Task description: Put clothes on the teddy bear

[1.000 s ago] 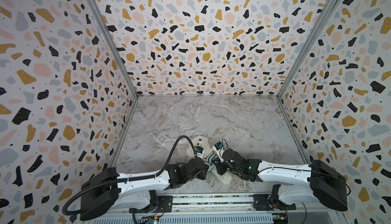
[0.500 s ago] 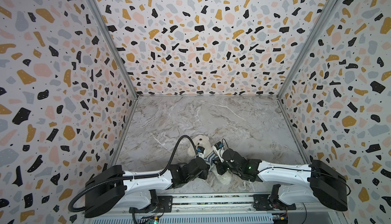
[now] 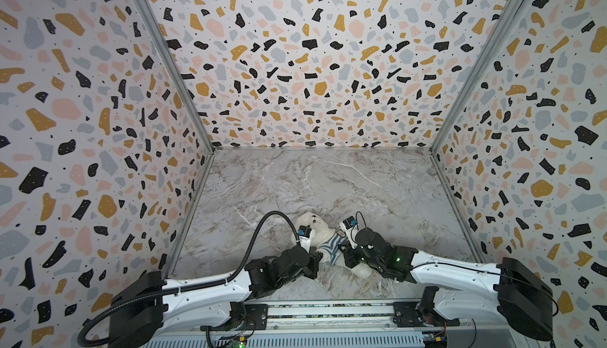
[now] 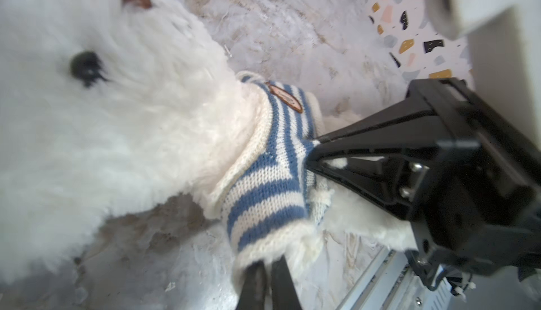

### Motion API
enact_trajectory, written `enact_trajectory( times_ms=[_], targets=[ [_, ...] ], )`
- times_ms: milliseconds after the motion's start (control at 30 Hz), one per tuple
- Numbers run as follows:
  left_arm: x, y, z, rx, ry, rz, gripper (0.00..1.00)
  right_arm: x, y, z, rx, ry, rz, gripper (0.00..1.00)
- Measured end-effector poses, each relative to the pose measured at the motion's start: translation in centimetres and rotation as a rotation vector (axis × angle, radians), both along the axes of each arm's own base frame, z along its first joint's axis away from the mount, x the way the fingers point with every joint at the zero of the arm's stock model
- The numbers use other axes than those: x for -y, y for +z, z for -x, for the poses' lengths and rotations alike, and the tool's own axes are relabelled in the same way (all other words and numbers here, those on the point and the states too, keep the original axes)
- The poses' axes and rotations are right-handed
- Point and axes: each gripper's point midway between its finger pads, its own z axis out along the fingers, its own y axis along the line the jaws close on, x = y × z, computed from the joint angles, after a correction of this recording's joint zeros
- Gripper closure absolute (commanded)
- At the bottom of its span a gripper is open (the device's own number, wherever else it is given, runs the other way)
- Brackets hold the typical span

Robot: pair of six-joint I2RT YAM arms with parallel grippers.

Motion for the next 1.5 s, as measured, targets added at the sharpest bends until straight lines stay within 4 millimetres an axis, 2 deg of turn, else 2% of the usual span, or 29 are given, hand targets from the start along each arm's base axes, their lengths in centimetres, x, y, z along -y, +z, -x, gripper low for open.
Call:
enact_trajectory(
  times_ms=[300, 500, 633, 767, 867, 1000, 1133, 1367, 1500],
  targets=[
    [-0.5, 0.5, 0.6, 0.017, -0.034, 0.123, 1.00, 0.3, 0.4, 0.3, -0.030, 0.021, -0.036, 1.00],
    [-0.1, 1.8, 2.3, 0.029, -0.137, 0.246, 1.00, -0.2, 0.3, 0.7, -0.051, 0.048, -0.050, 0.99],
    [-0.2, 2.1, 2.6, 0.051, -0.167, 0.237, 1.00, -0.4, 0.7, 0.9, -0.037, 0.059, -0.055, 0.85],
    [-0.4, 1.4, 2.4, 0.050, -0.161, 0.191, 1.00, 0.3, 0.8, 0.5, 0.008, 0.026, -0.012, 0.68],
    [-0.5, 0.4, 2.2, 0.037, -0.146, 0.155, 1.00, 0.3, 1.4, 1.0, 0.043, 0.035, 0.000, 0.59],
    [-0.8, -0.9, 2.0, 0.023, -0.130, 0.108, 1.00, -1.2, 2.9, 2.0, 0.093, 0.080, 0.019, 0.55],
    [-1.0, -0.8, 1.7, 0.034, -0.115, 0.105, 1.00, -3.2, 4.1, 2.0, 0.117, 0.122, 0.020, 0.55],
    [-2.5, -1.9, 1.7, 0.041, -0.075, 0.092, 1.00, -5.8, 2.3, 2.4, 0.101, 0.183, 0.095, 0.56],
    [-3.2, -2.4, 1.5, 0.045, -0.051, 0.075, 1.00, -6.9, 1.2, 1.9, 0.093, 0.178, 0.155, 0.59]
  ],
)
